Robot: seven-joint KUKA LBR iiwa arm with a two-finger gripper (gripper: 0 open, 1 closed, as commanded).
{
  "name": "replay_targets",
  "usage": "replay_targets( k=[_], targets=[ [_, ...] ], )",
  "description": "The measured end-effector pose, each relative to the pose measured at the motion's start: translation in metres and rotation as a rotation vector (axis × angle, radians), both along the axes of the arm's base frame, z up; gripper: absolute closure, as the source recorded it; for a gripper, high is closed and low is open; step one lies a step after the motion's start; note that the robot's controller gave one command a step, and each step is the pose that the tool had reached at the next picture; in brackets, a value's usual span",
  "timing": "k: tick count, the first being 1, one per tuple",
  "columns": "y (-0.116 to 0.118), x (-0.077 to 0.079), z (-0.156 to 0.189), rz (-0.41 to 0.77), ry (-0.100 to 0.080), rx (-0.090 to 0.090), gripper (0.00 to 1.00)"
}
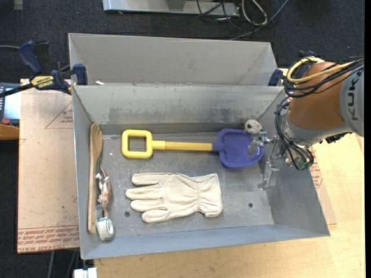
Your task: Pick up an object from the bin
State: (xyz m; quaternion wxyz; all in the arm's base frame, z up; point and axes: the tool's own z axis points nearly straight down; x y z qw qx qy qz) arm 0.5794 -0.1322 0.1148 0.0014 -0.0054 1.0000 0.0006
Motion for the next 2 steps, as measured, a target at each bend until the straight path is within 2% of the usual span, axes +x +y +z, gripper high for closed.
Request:
replay_targets(
  k=[1,2],
  targets=[
    [-0.0015,0.0351,-0.0368,0.443,-0.008,-0.003,0.0],
    [0.001,0.0302,-0.0387,0.401,-0.006,-0.001,0.0]
  ],
)
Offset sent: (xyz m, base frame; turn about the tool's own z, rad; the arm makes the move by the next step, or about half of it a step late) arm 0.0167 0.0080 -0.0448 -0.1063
